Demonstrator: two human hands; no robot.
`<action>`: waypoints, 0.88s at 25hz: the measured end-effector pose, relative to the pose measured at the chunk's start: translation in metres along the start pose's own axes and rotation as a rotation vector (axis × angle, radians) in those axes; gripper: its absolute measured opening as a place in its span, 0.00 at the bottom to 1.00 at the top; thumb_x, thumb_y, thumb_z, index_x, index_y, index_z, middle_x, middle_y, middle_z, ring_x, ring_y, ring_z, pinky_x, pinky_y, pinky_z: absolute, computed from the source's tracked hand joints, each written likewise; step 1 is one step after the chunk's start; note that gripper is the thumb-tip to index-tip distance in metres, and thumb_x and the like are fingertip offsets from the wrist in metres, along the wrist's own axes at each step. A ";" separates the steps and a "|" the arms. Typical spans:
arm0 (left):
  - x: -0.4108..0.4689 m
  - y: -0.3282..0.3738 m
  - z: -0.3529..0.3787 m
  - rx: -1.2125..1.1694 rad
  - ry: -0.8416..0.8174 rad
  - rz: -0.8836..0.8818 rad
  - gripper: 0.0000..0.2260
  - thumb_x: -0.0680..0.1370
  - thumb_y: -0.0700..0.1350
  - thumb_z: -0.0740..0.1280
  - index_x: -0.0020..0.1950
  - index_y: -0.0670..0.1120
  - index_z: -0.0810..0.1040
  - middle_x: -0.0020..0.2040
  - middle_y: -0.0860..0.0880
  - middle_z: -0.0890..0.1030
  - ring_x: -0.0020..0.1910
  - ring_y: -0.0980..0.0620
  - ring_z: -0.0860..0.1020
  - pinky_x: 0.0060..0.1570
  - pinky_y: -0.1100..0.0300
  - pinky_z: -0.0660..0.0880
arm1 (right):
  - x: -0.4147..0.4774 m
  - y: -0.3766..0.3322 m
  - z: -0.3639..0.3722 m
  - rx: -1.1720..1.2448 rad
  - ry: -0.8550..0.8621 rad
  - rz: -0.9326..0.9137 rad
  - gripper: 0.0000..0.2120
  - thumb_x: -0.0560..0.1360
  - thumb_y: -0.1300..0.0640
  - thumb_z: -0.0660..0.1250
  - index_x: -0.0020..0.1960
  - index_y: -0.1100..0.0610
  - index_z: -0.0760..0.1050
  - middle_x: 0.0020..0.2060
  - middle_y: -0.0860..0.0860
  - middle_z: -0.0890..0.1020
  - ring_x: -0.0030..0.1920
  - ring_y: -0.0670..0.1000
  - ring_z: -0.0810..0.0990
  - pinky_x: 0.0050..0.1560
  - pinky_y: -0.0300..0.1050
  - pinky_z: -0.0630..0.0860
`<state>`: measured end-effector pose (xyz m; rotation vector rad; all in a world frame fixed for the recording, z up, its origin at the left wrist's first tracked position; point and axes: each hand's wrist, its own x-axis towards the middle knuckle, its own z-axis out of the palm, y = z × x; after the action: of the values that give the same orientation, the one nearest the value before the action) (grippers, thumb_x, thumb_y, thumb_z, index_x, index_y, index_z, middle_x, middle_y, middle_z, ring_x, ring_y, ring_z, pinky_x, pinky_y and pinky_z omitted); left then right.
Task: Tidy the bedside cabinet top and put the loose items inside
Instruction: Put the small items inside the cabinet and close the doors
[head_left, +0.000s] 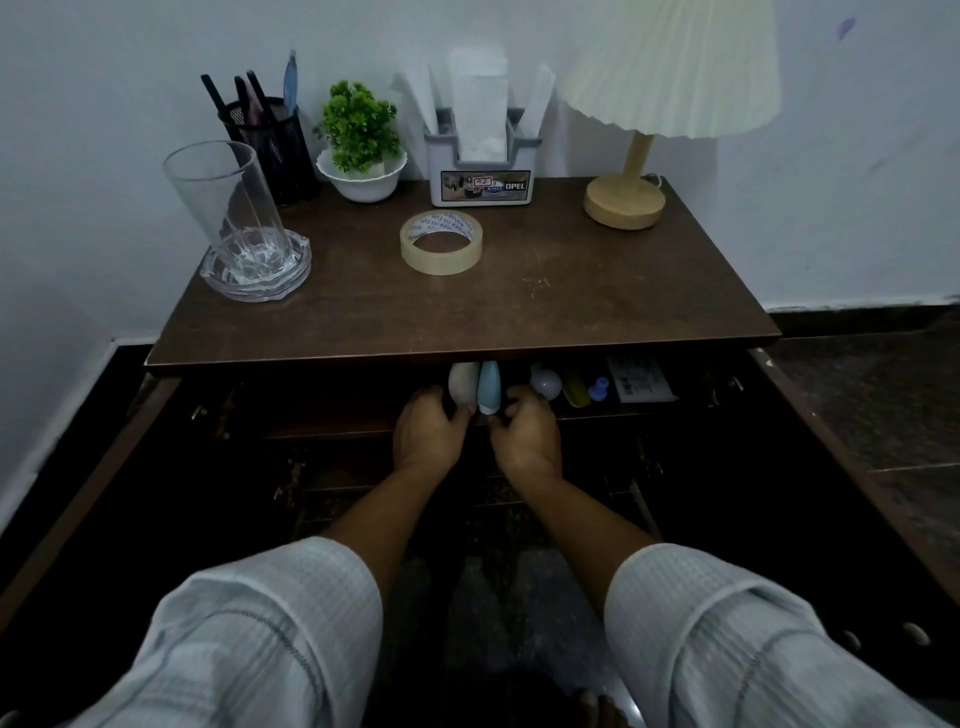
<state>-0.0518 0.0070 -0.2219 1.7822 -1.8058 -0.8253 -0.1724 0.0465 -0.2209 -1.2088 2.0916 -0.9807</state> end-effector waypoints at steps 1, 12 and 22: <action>-0.003 -0.001 -0.002 -0.024 0.003 -0.001 0.18 0.77 0.56 0.70 0.57 0.43 0.79 0.52 0.43 0.83 0.49 0.43 0.82 0.45 0.50 0.80 | -0.005 0.000 -0.002 -0.007 -0.002 -0.009 0.14 0.76 0.57 0.70 0.61 0.55 0.75 0.56 0.56 0.80 0.54 0.57 0.82 0.54 0.53 0.80; -0.034 -0.024 -0.020 0.364 -0.011 0.296 0.20 0.79 0.49 0.66 0.71 0.52 0.73 0.67 0.48 0.75 0.64 0.46 0.73 0.53 0.51 0.77 | -0.035 0.028 -0.023 -0.483 -0.232 -0.393 0.29 0.77 0.56 0.63 0.77 0.46 0.61 0.76 0.51 0.62 0.60 0.61 0.78 0.51 0.55 0.81; -0.036 -0.027 -0.010 0.541 -0.119 0.411 0.29 0.80 0.45 0.61 0.80 0.56 0.59 0.79 0.45 0.62 0.74 0.41 0.63 0.57 0.48 0.77 | -0.025 0.028 -0.013 -0.548 -0.285 -0.418 0.35 0.77 0.59 0.64 0.80 0.45 0.56 0.81 0.55 0.54 0.59 0.63 0.80 0.49 0.53 0.81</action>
<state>-0.0240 0.0427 -0.2307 1.5742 -2.5369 -0.2983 -0.1844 0.0825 -0.2337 -1.9877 1.9706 -0.3496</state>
